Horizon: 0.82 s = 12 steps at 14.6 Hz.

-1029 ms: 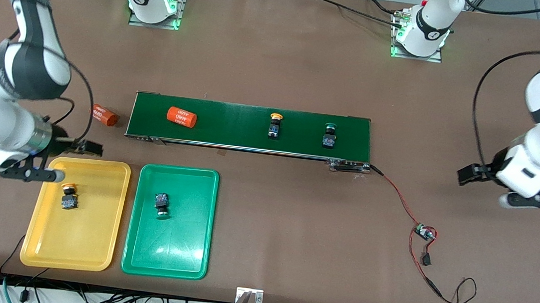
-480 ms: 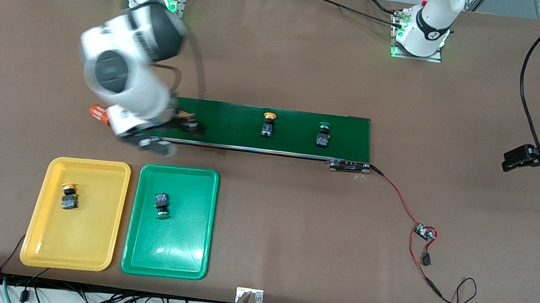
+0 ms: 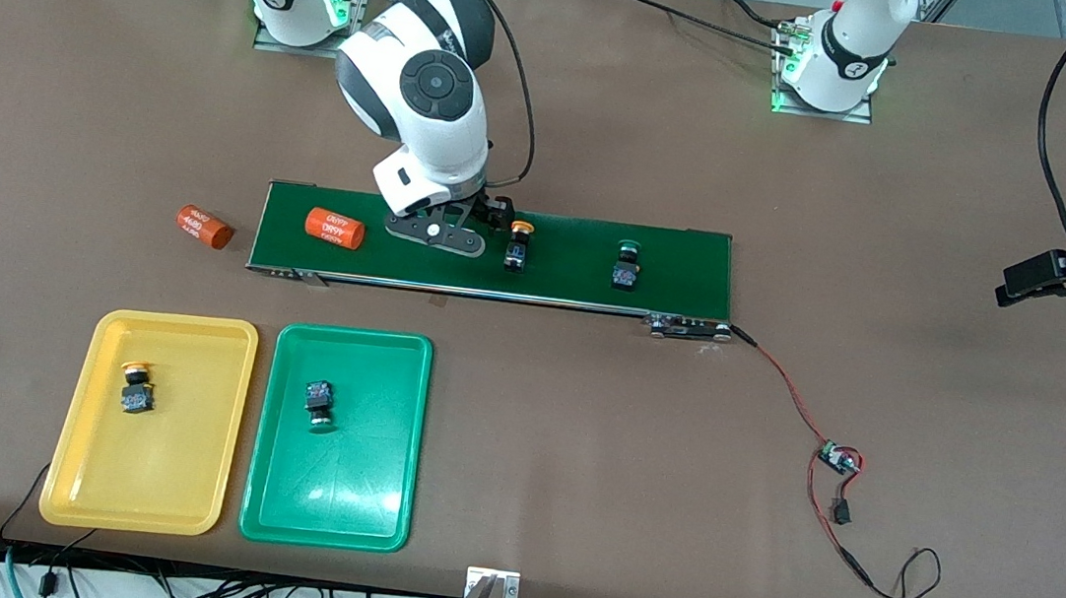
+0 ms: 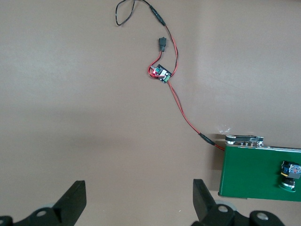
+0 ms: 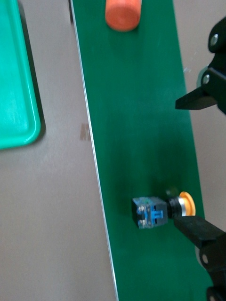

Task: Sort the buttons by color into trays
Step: 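Lower the right gripper onto the dark-cap button on the belt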

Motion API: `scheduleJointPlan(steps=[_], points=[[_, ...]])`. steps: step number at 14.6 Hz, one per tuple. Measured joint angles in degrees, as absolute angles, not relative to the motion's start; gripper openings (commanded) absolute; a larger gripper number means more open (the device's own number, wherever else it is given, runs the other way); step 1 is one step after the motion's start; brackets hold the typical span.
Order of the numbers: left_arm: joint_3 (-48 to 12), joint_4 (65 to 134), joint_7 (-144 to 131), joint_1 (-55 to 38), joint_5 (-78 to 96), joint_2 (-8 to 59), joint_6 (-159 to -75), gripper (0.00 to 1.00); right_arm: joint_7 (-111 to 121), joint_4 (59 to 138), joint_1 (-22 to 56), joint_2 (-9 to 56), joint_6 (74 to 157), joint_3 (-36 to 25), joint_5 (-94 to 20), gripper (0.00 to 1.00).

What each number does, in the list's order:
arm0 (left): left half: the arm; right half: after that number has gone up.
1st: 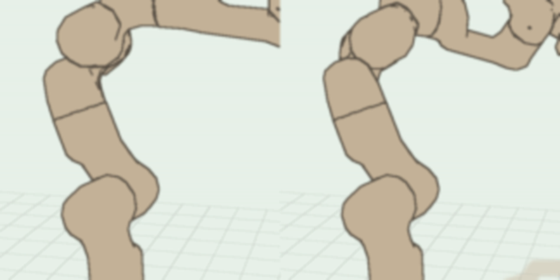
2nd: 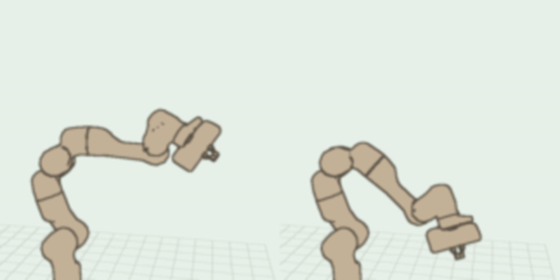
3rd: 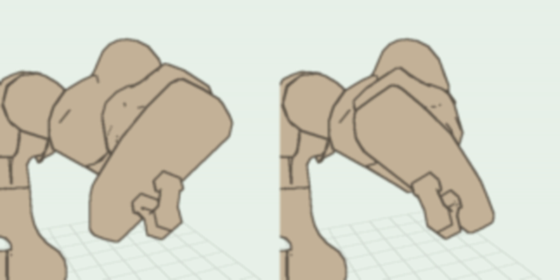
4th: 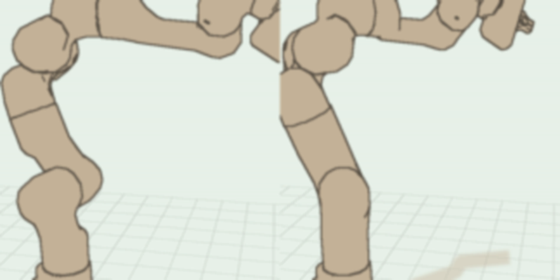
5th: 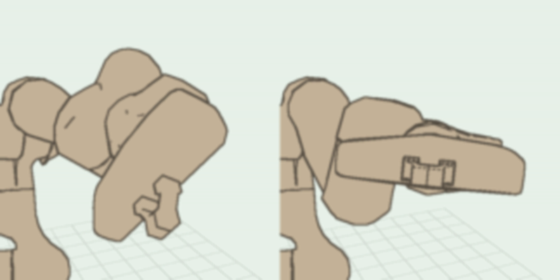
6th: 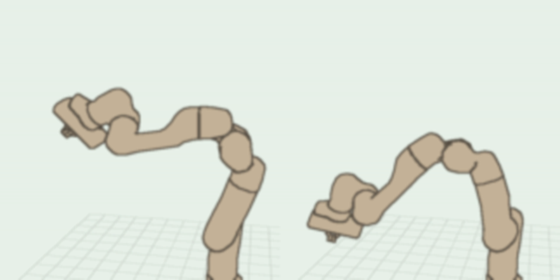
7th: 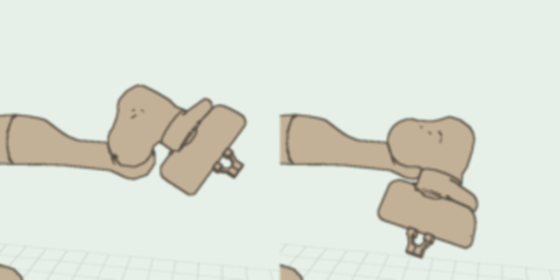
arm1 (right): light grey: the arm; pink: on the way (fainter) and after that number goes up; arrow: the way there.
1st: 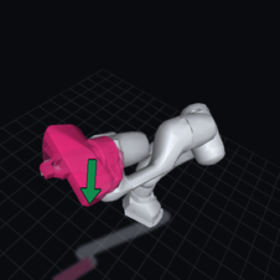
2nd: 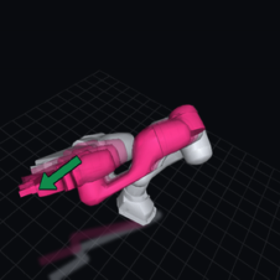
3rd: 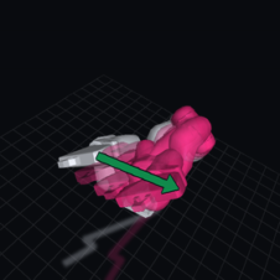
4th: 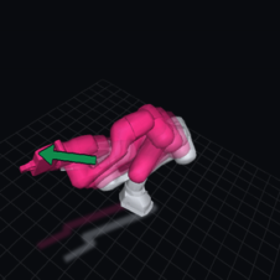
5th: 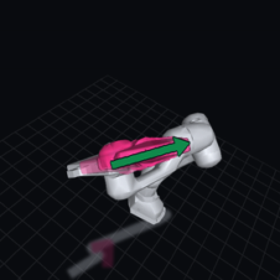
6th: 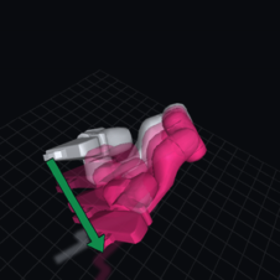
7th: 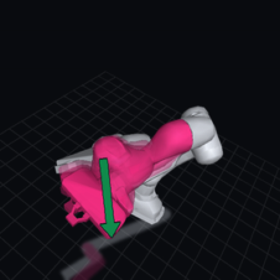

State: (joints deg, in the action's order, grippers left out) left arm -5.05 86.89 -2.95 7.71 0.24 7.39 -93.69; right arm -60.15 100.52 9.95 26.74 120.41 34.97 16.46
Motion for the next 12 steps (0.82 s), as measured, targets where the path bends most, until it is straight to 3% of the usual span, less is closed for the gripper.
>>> scheduleJointPlan(steps=[7,10,12], points=[[-5.04,86.92,-3.03,7.77,0.28,7.39,-92.96,1.0,-67.8,103.78,11.45,31.64,129.52,34.87,26.22,1.0],[-5.19,86.9,-3.0,7.75,0.28,7.3,-92.72,1.0,-69.81,103.79,11.52,35.14,133.07,34.0,29.22,0.87],[-5.23,86.9,-3.0,7.74,0.28,7.16,-92.68,1.0,-69.86,103.75,11.52,36.51,134.18,33.47,29.71,0.7]])
